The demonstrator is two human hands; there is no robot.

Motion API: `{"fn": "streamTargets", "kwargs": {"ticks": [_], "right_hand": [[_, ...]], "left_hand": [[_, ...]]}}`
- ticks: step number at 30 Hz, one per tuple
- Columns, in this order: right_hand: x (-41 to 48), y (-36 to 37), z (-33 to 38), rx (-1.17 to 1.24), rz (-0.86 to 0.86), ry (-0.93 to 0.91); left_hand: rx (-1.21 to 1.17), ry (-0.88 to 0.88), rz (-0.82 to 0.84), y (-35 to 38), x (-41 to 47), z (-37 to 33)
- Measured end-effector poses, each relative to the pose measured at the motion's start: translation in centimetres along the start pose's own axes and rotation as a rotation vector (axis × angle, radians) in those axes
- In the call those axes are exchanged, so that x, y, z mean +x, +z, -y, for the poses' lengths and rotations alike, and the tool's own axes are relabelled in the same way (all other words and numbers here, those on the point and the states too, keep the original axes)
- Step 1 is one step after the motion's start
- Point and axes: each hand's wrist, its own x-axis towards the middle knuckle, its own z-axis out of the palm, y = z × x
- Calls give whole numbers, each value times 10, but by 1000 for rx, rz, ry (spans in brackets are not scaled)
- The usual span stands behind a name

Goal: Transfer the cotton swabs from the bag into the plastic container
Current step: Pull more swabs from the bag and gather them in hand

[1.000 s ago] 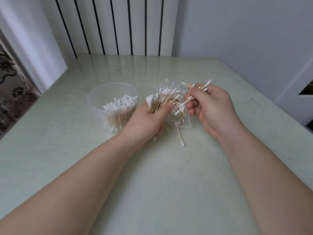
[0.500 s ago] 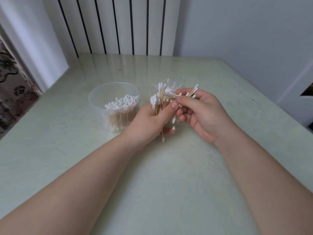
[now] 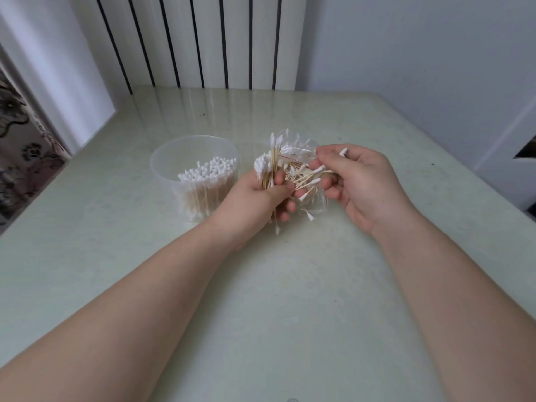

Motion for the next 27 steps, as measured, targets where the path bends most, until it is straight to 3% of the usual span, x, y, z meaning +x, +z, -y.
{"fn": "streamTargets", "kwargs": {"ticks": [10, 16, 19, 24, 27], "right_hand": [[5, -8, 2, -33, -21, -57], [8, -14, 0, -123, -12, -47], [7, -17, 2, -203, 36, -58], [-6, -11, 1, -314, 239, -82], [-6, -6, -1, -241, 224, -108]], "left_hand": [[101, -71, -119, 3, 5, 5], [158, -16, -175, 4, 4, 5], [-15, -79, -205, 8, 3, 2], [-96, -40, -77, 8, -1, -2], [1, 16, 52, 6, -4, -2]]}}
